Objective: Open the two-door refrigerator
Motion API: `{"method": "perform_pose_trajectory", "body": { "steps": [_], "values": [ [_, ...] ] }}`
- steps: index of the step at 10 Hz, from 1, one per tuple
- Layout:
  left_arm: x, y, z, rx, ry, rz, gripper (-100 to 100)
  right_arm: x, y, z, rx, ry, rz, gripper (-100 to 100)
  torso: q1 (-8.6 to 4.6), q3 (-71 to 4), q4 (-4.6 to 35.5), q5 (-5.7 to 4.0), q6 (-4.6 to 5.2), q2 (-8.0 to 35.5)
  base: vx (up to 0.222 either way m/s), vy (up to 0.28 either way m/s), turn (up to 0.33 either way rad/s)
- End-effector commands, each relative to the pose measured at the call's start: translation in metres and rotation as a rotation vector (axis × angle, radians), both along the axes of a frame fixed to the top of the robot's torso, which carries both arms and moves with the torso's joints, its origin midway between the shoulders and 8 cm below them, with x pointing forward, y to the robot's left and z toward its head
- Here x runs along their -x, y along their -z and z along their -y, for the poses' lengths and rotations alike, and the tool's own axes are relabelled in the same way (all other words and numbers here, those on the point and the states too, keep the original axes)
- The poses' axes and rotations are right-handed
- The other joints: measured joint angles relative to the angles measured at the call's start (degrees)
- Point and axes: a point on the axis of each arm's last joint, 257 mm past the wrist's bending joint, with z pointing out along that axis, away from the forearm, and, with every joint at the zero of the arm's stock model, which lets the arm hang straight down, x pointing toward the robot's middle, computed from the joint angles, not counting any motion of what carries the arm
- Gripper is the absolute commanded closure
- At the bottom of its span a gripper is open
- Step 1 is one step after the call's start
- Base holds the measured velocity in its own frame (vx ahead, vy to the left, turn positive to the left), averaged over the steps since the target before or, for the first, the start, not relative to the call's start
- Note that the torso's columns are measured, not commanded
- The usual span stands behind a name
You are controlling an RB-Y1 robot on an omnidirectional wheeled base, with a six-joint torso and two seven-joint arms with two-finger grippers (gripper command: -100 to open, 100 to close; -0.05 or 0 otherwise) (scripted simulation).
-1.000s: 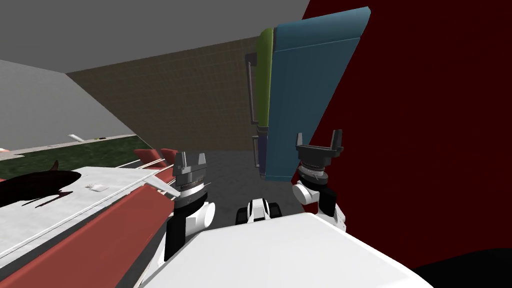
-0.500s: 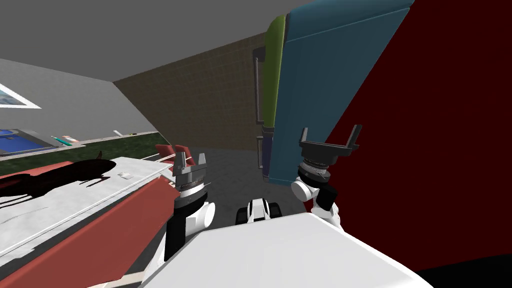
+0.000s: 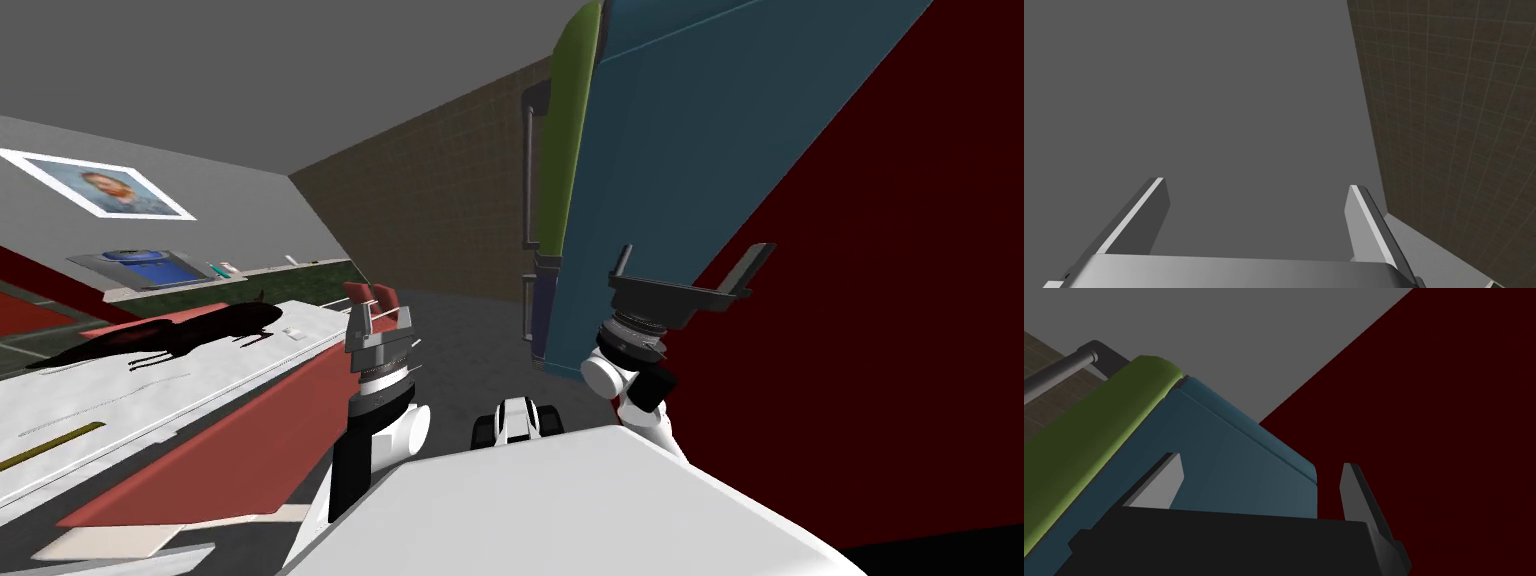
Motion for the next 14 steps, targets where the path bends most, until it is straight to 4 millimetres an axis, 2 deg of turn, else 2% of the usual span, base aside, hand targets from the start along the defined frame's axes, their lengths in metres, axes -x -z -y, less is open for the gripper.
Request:
{"method": "perform_pose_trajectory", "body": {
  "steps": [1,7,14],
  "values": [
    [0.0,0.0,0.0,0.0,0.0,0.0,0,0.01,-0.007,0.01,-0.071,-0.087,0.065,-100,0.0,0.0,0.0,-0.01,0.06,0.1,0.06,-0.044,0.258],
    [0.0,0.0,0.0,0.0,0.0,0.0,0,0.017,-0.013,0.032,-0.215,-0.254,0.176,-100,0.04,0.1,0.0,0.01,0.04,0.1,0.054,-0.04,0.18],
    [0.0,0.0,0.0,0.0,0.0,0.0,0,0.013,-0.011,0.056,-0.377,-0.426,0.271,-100,0.04,0.1,0.0,0.01,-0.01,0.1,0.05,-0.046,0.174]
  ]
}}
